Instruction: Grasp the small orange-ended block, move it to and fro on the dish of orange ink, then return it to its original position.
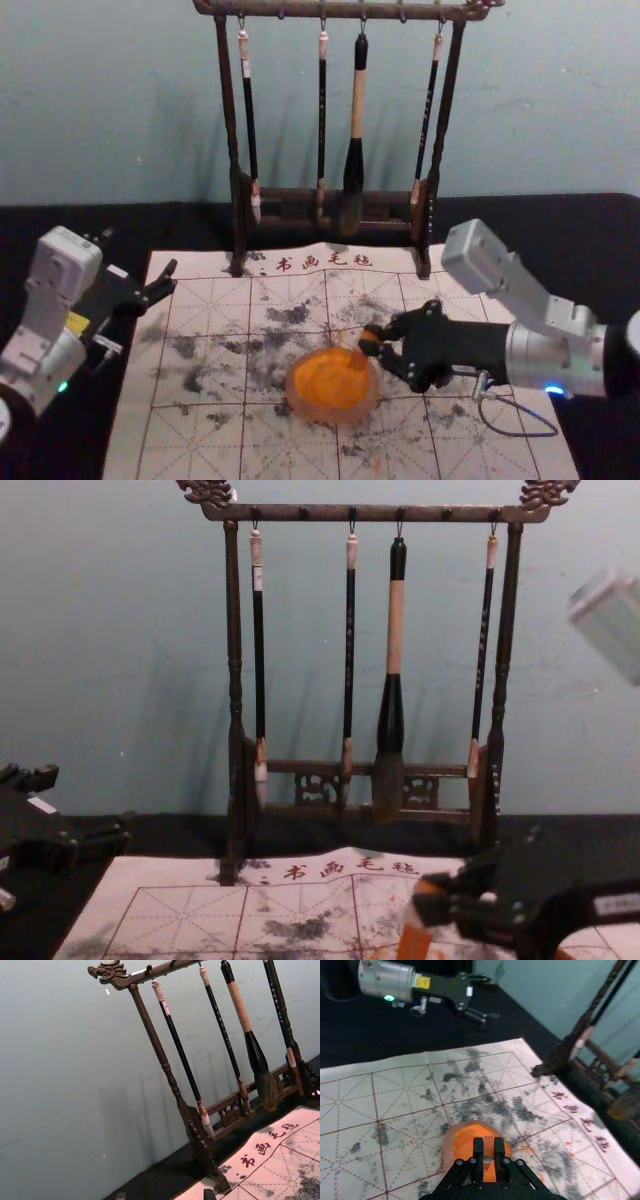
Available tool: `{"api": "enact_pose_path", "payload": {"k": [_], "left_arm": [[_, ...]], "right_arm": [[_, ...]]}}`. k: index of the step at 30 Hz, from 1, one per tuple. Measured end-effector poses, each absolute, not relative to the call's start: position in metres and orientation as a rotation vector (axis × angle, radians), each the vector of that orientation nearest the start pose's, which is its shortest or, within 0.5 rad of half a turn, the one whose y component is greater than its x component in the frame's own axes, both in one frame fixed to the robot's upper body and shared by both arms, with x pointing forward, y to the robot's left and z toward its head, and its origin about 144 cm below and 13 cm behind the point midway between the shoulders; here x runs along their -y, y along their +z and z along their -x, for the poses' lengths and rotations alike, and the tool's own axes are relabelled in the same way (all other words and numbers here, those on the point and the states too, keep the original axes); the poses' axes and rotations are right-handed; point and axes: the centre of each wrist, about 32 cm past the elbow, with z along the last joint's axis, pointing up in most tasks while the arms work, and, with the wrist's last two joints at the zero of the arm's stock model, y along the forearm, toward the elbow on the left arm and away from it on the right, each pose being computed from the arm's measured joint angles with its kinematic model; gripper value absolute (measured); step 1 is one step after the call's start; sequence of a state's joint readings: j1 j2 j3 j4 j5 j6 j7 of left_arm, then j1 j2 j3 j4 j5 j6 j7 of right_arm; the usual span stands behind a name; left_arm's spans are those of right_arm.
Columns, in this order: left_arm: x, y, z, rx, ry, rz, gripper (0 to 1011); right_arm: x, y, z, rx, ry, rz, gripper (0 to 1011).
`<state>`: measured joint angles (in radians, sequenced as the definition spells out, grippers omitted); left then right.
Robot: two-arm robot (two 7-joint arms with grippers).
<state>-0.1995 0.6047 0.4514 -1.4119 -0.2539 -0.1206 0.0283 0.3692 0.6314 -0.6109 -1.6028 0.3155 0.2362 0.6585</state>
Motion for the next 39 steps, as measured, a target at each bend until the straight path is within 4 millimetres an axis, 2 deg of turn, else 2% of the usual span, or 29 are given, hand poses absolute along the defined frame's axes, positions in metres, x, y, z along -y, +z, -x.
{"api": "enact_pose_path", "payload": {"k": [10, 18, 24, 39], "left_arm": [[-0.31, 1.14, -0.489, 0.285, 1.248, -0.304, 1001], [-0.31, 1.14, -0.489, 0.285, 1.248, -0.304, 1001], [-0.31, 1.14, -0.489, 0.285, 1.248, -0.304, 1001], [-0.31, 1.14, -0.489, 0.285, 1.248, -0.304, 1001]], "right_arm": [[0.281, 1.232, -0.495, 0.093, -0.582, 0.433, 90], [0.306, 1.237, -0.484, 0.083, -0.664, 0.44, 90], [0.313, 1.235, -0.479, 0.062, -0.682, 0.447, 90], [0.315, 1.224, -0.473, 0.018, -0.669, 0.469, 90]]}}
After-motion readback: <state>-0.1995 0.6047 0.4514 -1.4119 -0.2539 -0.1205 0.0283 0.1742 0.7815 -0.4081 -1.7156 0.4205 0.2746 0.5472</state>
